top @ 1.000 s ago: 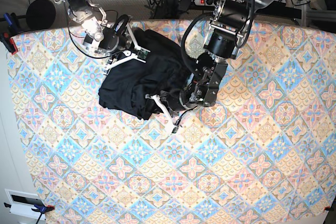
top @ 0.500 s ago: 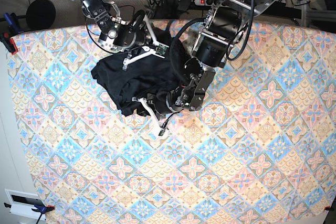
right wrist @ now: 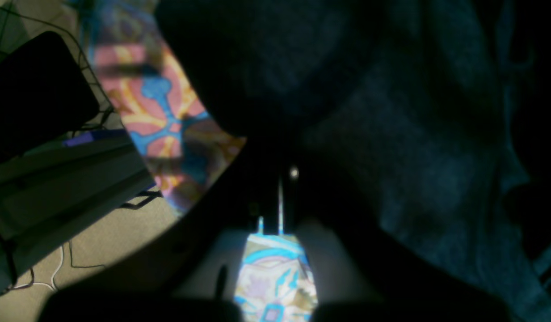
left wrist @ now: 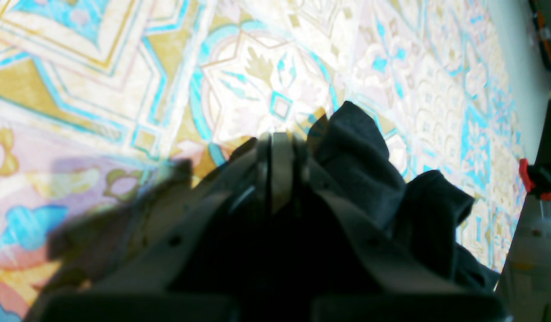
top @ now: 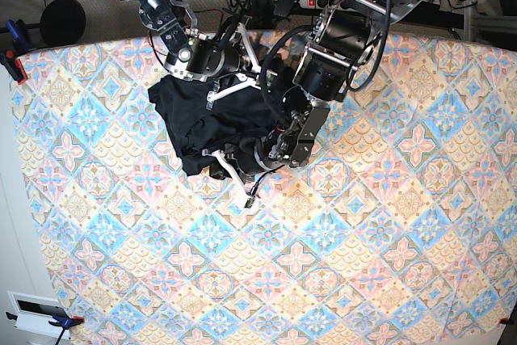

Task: Layout the t-shirt on the table in an organized manner, then fold the t-shirt properly
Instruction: 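Grasp the shirt with both grippers and fold the loose end under, then flatten the folded shirt with both grippers into a rectangle, then grasp the folded shirt with the right gripper and drag it to the table corner, then release the folded shirt with the right gripper and lift away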

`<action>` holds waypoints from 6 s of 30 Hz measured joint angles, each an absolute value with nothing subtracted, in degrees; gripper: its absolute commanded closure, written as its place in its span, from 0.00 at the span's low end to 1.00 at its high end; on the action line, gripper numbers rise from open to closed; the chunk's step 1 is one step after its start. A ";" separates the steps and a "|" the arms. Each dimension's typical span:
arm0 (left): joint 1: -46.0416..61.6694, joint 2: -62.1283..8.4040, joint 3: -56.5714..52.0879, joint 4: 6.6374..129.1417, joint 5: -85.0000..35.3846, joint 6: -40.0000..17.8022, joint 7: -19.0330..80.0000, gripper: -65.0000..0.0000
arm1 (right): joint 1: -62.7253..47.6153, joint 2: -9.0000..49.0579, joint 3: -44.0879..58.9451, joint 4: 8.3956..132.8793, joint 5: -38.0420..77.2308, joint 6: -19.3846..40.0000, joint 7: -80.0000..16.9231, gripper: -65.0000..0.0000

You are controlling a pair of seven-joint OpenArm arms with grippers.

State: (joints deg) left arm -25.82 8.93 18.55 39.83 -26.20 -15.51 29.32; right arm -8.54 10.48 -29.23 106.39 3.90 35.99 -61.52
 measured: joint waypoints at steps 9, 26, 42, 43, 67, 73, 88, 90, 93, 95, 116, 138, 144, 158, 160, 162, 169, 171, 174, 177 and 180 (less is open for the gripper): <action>-23.42 7.09 15.38 55.33 -25.65 -12.75 41.60 0.72 | -8.73 10.48 -29.19 106.48 3.90 35.99 -61.30 1.00; -20.43 -2.37 7.90 61.56 -33.04 -13.06 47.90 0.57 | -10.31 13.21 -29.12 112.46 4.51 28.18 -60.40 0.82; -17.41 -3.86 7.92 62.17 -34.46 -13.76 45.78 0.57 | -22.61 19.86 -6.11 112.68 4.54 26.33 -60.73 0.82; -17.21 -3.97 7.92 62.24 -34.54 -13.80 45.43 0.57 | -23.16 19.97 -3.99 113.40 4.36 26.28 -60.73 0.82; -8.10 -9.54 7.31 63.26 -38.30 -16.67 33.36 0.86 | -23.92 -0.73 10.02 115.46 3.75 26.41 -29.08 1.00; -6.33 -10.61 7.18 63.61 -38.70 -17.17 31.79 1.00 | -23.83 -1.76 3.95 115.44 3.84 25.78 -26.76 1.00; -4.14 -13.78 6.37 64.14 -40.51 -19.73 31.55 1.00 | -19.51 -1.91 -5.85 104.36 3.90 26.09 -27.38 1.00; -3.84 -13.61 4.64 64.25 -40.29 -20.05 32.47 1.00 | -16.45 -1.91 -5.85 101.89 4.14 25.74 -26.24 1.00; -3.81 -13.41 3.62 64.25 -40.12 -20.47 33.23 1.00 | -14.61 -1.93 -5.78 97.17 4.56 25.45 -25.45 1.00; -3.66 -13.34 2.90 64.25 -39.90 -20.91 33.47 1.00 | -14.61 -1.93 -5.74 93.34 4.14 25.82 -26.39 1.00; -1.69 -14.44 -11.22 64.18 -40.40 -22.20 37.93 1.00 | -6.52 0.32 4.56 78.65 9.13 30.26 -20.82 1.00; -0.40 -18.26 -13.91 64.25 -40.21 -19.05 33.19 0.79 | -3.46 14.37 19.38 72.27 7.77 27.73 -19.84 1.00; 4.38 -18.11 -13.41 78.63 -33.85 -14.72 38.81 0.79 | -3.42 13.65 21.56 72.14 7.55 28.69 -20.12 1.00; 6.85 -18.11 -13.54 90.21 -32.91 -14.35 46.50 0.79 | -3.01 18.22 24.53 66.17 10.39 32.38 -18.04 1.00; 6.61 -18.06 -13.54 90.21 -32.95 -14.44 46.37 0.79 | -3.03 19.64 24.56 65.39 10.39 32.38 -17.93 1.00; 6.39 -18.09 -13.50 90.24 -33.12 -14.57 46.26 0.79 | -3.03 20.60 24.47 65.01 10.33 32.10 -17.96 1.00; 7.22 -18.09 -13.54 90.21 -32.97 -14.57 46.33 0.79 | -3.36 23.24 23.77 64.45 8.95 31.83 -16.73 1.00; 7.07 -18.11 -13.54 90.21 -32.95 -14.57 46.30 0.79 | -3.46 25.74 23.81 64.25 7.35 31.16 -18.20 1.00; 8.08 -18.11 -13.54 90.32 -32.99 -14.59 45.98 0.79 | -4.19 28.86 24.34 63.11 5.26 29.82 -17.74 1.00; 8.54 -18.11 -13.52 90.32 -32.97 -14.57 46.30 0.79 | -4.08 30.59 24.38 59.31 6.24 30.63 -15.22 1.00; 8.23 -18.11 -13.52 90.32 -32.97 -14.57 46.33 0.79 | -3.81 31.11 24.38 57.45 6.46 31.75 -13.41 1.00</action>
State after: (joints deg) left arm 8.23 -18.11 -13.52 90.32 -32.97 -14.57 46.33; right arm -3.81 31.11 24.38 57.45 6.46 31.75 -13.41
